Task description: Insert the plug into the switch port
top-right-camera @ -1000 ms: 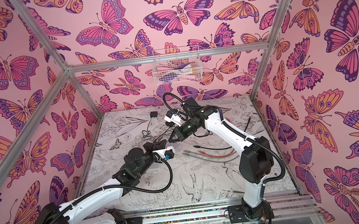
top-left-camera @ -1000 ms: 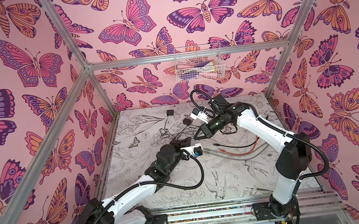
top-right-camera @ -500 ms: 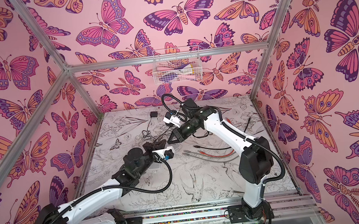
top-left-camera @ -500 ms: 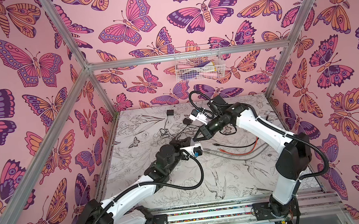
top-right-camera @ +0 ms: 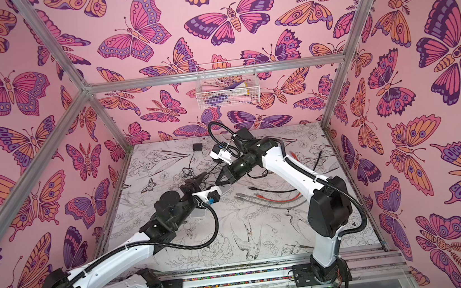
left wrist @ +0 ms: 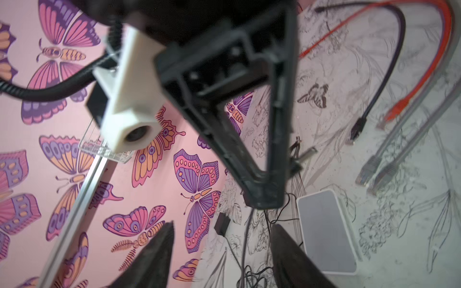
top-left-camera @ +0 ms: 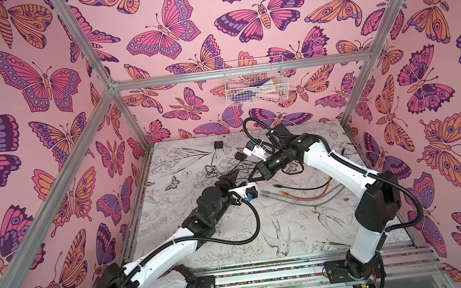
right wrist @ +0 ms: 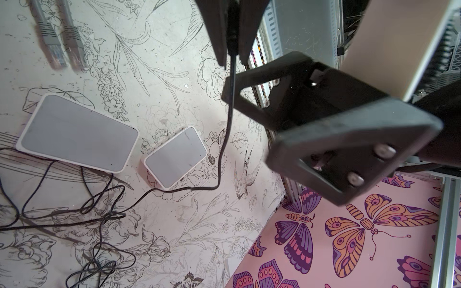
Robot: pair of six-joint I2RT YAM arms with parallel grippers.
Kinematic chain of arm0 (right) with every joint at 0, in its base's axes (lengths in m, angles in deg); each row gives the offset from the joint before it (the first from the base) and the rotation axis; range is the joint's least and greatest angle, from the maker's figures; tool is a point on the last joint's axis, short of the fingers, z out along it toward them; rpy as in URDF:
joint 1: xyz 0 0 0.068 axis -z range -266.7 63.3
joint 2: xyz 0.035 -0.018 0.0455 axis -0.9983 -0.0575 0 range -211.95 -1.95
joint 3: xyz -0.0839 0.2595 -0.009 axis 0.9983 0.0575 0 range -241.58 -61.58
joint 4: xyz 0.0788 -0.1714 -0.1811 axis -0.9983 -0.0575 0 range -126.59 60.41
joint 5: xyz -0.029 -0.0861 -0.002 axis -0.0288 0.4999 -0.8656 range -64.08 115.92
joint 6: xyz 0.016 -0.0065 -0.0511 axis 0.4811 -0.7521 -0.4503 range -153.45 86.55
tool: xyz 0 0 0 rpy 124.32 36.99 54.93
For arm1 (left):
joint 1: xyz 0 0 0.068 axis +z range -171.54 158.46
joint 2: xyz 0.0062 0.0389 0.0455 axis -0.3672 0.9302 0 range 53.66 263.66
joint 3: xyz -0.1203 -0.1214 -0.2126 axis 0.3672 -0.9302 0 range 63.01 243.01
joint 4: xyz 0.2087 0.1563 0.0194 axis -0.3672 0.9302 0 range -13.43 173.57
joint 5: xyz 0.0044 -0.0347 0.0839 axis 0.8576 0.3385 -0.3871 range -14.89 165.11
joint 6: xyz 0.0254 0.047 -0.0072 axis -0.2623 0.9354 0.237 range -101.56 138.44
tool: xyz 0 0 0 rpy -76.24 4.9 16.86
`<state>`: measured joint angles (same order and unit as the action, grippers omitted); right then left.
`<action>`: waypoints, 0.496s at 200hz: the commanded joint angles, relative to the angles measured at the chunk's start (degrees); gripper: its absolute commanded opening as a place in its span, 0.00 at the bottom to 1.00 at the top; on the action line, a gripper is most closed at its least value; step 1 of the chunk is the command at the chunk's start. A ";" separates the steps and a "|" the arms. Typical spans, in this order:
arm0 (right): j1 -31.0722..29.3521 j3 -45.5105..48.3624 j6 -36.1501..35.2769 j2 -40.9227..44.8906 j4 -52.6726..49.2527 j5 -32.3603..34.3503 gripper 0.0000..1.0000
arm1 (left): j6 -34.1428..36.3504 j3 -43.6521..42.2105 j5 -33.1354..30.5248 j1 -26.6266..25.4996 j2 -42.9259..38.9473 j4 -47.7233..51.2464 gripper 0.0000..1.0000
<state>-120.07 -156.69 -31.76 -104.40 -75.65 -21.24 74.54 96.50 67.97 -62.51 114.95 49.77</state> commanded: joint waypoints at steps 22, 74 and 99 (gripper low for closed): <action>2.35 5.27 8.09 3.22 11.74 -2.93 0.00 | -24.08 5.45 -12.62 -0.38 -6.72 6.95 0.79; 3.65 7.80 11.49 4.73 16.25 -0.62 0.00 | -57.78 23.31 0.56 6.56 -4.92 49.72 0.77; 3.83 11.01 13.69 7.05 21.13 -0.30 0.00 | -73.33 21.61 20.61 11.28 -3.80 50.39 0.76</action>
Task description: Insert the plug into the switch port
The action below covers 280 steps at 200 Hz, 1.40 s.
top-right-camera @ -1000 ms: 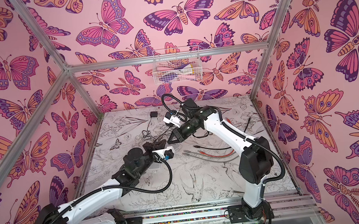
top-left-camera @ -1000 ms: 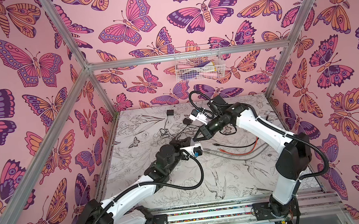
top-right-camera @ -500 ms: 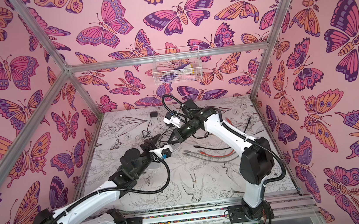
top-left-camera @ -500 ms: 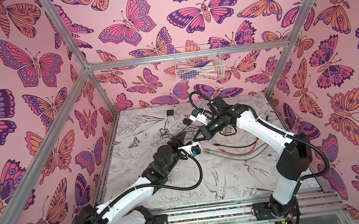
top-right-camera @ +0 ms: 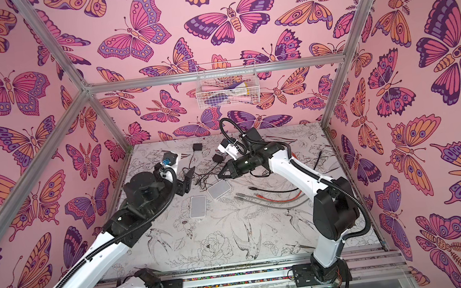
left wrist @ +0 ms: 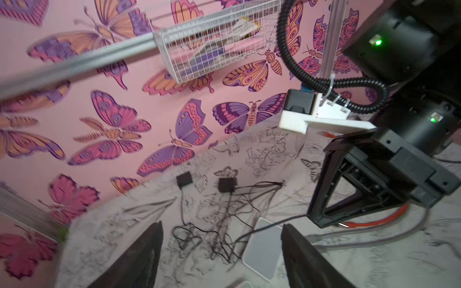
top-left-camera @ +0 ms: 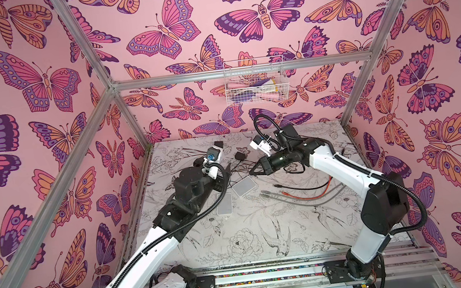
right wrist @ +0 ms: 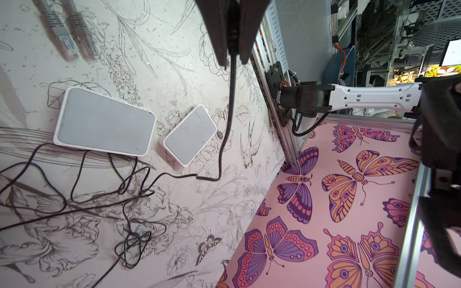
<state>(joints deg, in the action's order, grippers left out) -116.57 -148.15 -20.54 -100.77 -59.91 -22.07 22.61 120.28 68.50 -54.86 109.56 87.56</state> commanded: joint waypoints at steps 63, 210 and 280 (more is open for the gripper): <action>0.16 8.61 5.63 7.43 11.67 -1.12 0.00 | -47.79 -11.45 44.45 8.27 8.09 -15.40 0.67; -3.30 17.82 10.40 11.02 21.87 -1.43 0.00 | -64.90 -18.20 41.23 9.27 14.61 -42.02 0.49; -5.66 22.46 6.91 14.76 17.89 1.56 0.00 | -61.41 -14.25 42.33 13.27 15.11 -42.01 0.17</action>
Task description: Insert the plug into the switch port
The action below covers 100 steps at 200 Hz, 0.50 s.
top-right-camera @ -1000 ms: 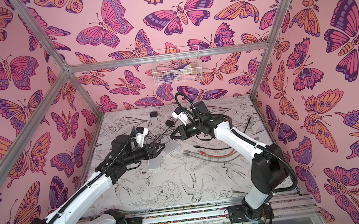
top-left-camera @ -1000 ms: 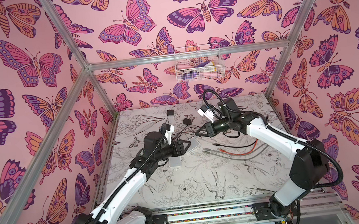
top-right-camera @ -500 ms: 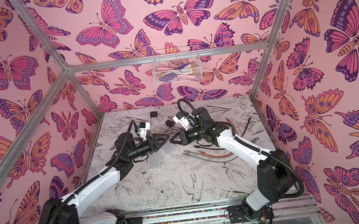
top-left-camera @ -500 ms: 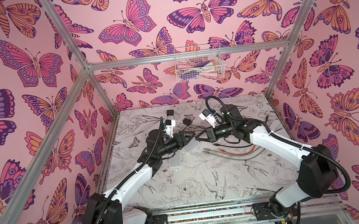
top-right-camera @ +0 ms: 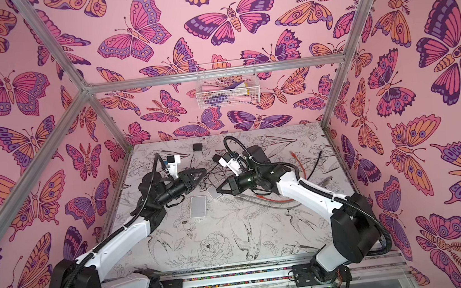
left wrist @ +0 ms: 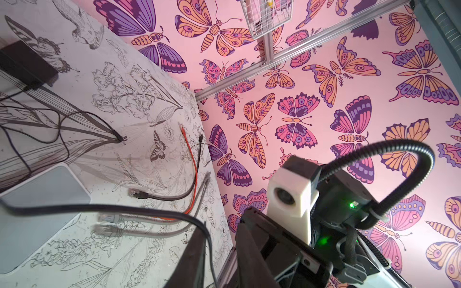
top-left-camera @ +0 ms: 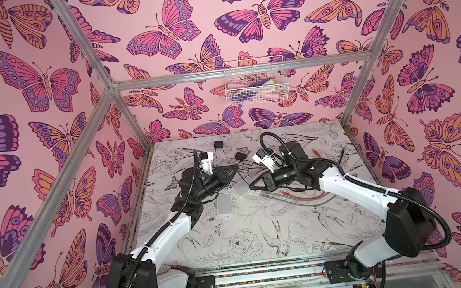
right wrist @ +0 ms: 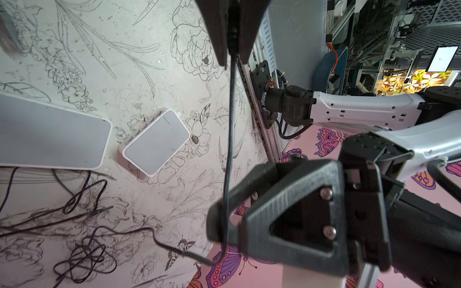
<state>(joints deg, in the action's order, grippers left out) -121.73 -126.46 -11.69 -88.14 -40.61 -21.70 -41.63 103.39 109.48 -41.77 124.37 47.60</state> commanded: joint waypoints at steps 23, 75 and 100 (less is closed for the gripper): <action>-0.57 1.12 -1.83 2.13 -1.24 1.23 0.00 | 4.47 2.82 2.86 0.10 0.46 -2.05 0.05; -1.06 1.25 -0.61 1.33 1.76 0.55 0.00 | 8.52 1.17 4.38 0.08 -2.49 0.23 0.00; -1.68 1.25 -0.14 1.11 3.09 -0.01 0.00 | 8.66 0.17 4.92 0.10 -3.26 -0.50 0.00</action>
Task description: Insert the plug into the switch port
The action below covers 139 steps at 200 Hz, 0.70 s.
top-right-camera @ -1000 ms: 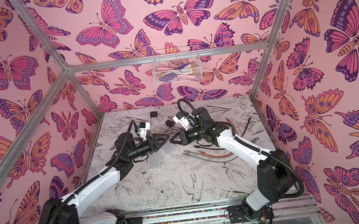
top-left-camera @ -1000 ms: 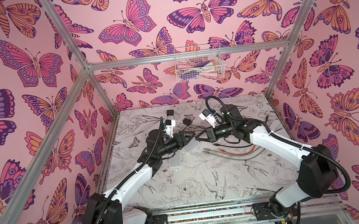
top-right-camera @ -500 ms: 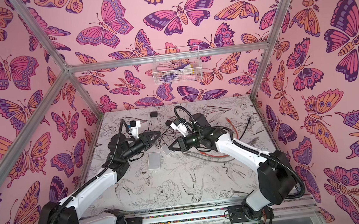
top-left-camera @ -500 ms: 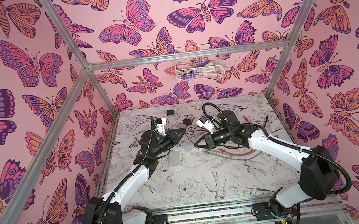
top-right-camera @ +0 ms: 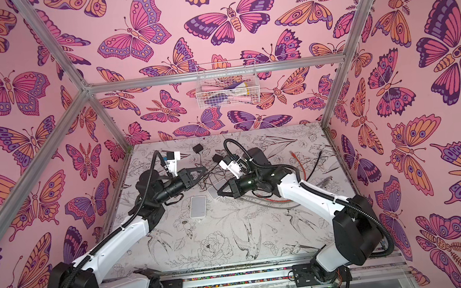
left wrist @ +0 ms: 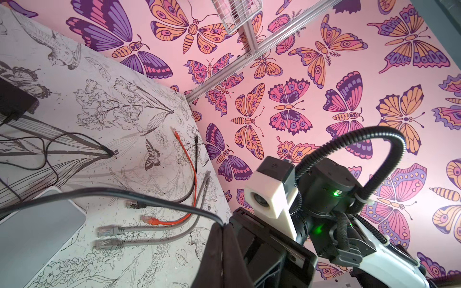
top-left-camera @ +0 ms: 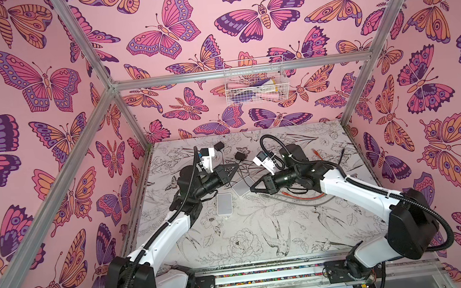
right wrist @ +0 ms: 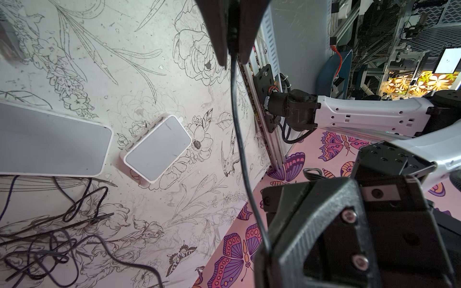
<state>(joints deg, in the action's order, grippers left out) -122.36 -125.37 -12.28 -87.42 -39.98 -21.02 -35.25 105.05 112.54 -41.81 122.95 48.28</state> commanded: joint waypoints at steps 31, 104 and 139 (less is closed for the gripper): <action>-1.52 0.41 1.50 0.65 4.73 -0.59 0.01 | 0.09 -1.79 3.43 0.23 -1.20 -3.20 0.09; -1.51 -1.86 4.17 1.24 10.62 2.46 0.00 | -3.03 -5.84 5.37 0.15 -1.61 -6.33 0.65; -1.55 -2.29 6.53 -0.63 13.55 1.68 0.00 | -3.60 -7.15 4.63 0.06 -2.98 -6.89 0.33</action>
<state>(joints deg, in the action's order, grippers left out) -123.56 -125.55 -8.09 -87.35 -30.58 -19.14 -39.03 98.91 116.93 -41.81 122.04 44.28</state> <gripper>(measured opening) 0.087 0.450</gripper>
